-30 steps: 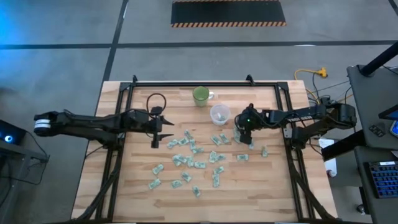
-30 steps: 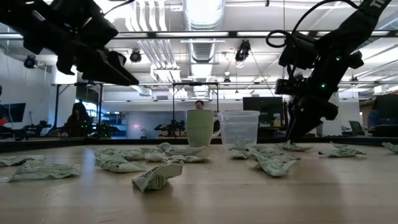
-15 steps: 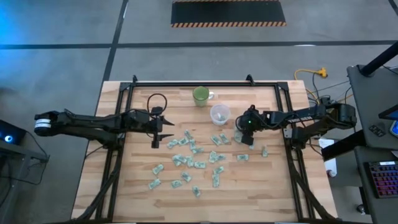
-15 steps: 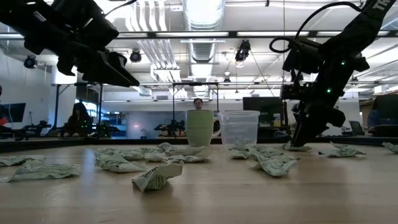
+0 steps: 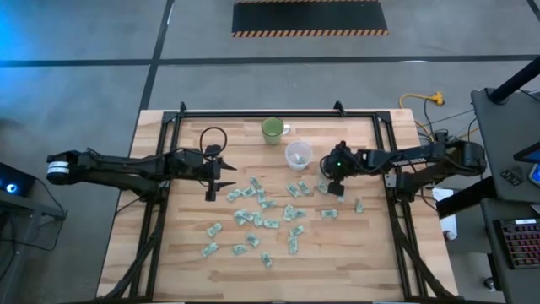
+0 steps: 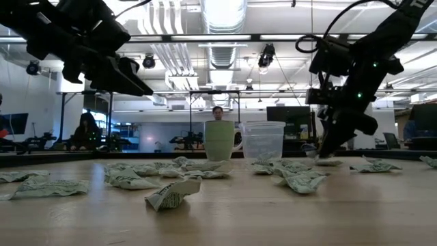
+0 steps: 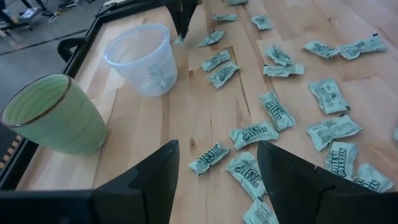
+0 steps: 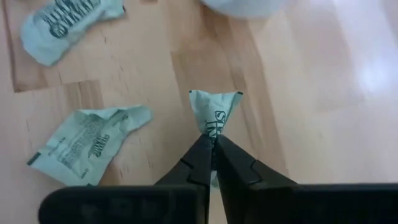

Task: Pick and place Stevia / Truvia into bins
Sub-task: Put the stevia packet into the transparent container

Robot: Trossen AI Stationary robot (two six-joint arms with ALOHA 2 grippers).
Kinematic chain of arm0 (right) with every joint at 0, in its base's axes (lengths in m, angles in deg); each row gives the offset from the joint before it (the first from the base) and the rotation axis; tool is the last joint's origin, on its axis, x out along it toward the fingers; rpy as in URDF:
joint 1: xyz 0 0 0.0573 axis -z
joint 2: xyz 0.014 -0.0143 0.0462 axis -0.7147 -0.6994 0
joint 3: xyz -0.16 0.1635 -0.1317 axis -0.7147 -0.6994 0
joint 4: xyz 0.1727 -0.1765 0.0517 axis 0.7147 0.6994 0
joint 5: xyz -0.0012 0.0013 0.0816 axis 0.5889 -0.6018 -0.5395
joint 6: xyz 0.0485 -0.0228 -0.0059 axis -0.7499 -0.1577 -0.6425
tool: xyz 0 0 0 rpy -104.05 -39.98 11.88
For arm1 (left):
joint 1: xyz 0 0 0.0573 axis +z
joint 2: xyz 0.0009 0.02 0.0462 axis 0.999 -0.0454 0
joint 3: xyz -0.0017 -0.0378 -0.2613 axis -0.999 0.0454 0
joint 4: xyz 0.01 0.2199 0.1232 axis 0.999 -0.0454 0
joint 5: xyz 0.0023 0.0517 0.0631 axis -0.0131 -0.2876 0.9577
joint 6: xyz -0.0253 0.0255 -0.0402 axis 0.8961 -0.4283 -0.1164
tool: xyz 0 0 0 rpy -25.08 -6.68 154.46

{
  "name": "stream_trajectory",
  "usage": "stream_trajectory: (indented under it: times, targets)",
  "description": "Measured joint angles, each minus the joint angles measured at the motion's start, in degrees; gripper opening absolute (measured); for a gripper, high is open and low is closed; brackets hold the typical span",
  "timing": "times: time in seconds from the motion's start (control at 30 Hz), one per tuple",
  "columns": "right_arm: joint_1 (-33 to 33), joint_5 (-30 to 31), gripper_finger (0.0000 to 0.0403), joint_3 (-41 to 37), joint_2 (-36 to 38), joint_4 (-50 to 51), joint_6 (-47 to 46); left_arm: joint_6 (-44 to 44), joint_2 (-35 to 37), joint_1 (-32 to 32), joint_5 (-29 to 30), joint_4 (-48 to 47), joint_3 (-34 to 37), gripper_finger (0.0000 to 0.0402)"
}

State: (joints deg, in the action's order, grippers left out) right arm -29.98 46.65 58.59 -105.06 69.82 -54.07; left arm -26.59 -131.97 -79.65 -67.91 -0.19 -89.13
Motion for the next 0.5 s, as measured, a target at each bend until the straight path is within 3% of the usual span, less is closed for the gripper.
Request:
stream_trajectory:
  times: [0.2, 0.3, 0.5]
  targets:
    - [-0.09, -0.06, 0.0009, 3.36, 5.11, 6.17, 0.5, 0.07, 0.0, 0.0, 0.0, 0.0, 0.0, 0.02]
    - [-0.11, 2.79, 0.0009, 4.98, 8.22, 6.28, 1.62, 0.1, 0.0, 0.0, 0.0, 0.02, 0.0, 0.02]
    - [-0.04, 5.75, 0.0009, 6.27, 11.15, -3.05, 5.56, 0.15, 0.0, 0.0, 0.0, 0.13, 0.0, 0.02]
